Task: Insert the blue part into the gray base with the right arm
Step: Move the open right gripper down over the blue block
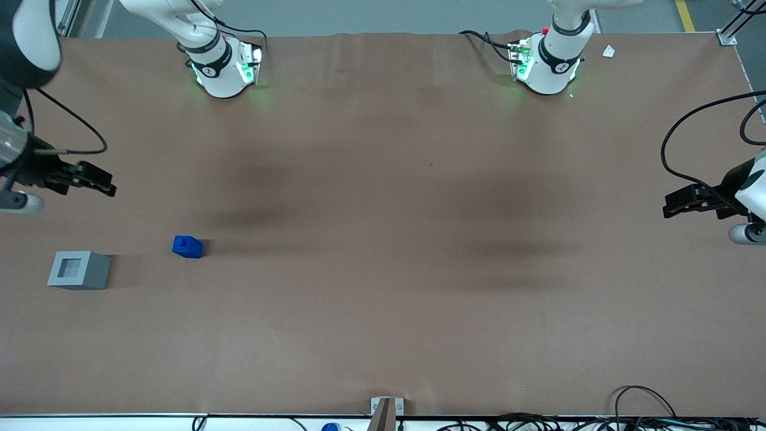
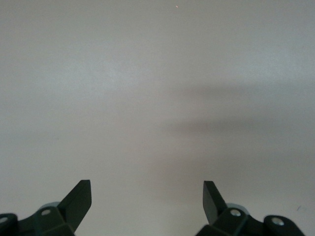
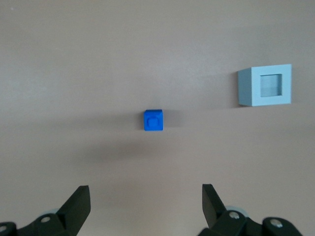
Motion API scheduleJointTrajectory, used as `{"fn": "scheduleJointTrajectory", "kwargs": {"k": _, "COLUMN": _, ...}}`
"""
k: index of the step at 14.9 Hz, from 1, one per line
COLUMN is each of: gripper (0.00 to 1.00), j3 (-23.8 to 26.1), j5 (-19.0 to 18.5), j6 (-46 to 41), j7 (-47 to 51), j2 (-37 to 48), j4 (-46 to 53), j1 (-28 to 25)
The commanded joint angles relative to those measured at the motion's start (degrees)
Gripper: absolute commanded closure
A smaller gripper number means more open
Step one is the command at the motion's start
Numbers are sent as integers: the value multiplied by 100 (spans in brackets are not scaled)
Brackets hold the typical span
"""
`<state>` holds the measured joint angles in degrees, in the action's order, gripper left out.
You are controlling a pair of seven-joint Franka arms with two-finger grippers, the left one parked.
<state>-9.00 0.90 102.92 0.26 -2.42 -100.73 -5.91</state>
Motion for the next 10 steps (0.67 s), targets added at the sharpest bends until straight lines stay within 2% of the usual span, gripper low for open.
{"fn": "scheduleJointTrajectory", "kwargs": {"k": 1, "gripper": 0, "j3": 21, "j5": -28, "j6": 1103, "j7": 35, "j2": 67, "j4": -1033, "j1": -6}}
{"fn": "scheduleJointTrajectory", "kwargs": {"k": 4, "gripper": 1, "j3": 22, "j5": -28, "j6": 2264, "j7": 27, "j2": -283, "j4": -1651, "j1": -6}}
{"fn": "scheduleJointTrajectory", "kwargs": {"k": 10, "gripper": 3, "j3": 39, "j5": -28, "j6": 3251, "j7": 27, "j2": -1268, "j4": -1872, "j1": -15}}
